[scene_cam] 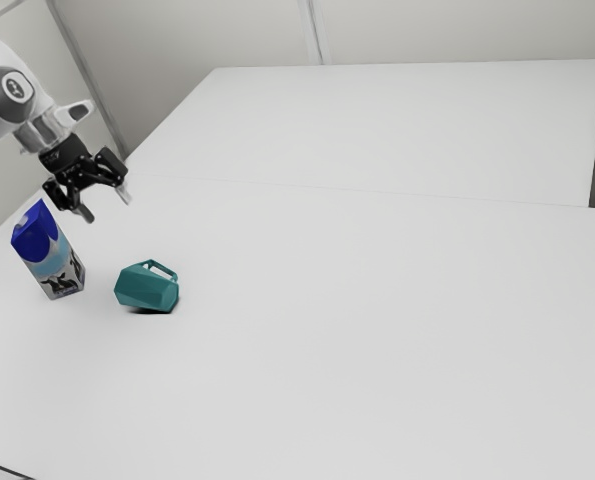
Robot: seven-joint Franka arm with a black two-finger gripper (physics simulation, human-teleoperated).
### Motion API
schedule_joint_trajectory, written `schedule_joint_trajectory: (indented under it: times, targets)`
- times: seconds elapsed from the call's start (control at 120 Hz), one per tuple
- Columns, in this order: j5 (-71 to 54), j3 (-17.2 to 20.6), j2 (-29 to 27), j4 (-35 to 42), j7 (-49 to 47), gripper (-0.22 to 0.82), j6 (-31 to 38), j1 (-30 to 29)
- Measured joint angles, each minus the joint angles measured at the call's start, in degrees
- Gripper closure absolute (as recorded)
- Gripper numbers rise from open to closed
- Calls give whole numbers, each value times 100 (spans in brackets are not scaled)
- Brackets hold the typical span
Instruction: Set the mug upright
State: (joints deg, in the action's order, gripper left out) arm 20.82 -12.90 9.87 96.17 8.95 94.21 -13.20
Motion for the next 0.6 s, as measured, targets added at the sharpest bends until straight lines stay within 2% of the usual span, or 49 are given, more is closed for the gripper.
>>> schedule_joint_trajectory:
  times: [0.142, 0.317, 0.6]
  targets:
    - [712, 1, 463, 106, 456, 0, 325, -268]
    - [1025, -103, 913, 146, 969, 0, 557, -365]
    - [1164, -363, 1076, 297, 1704, 0, 802, -370]
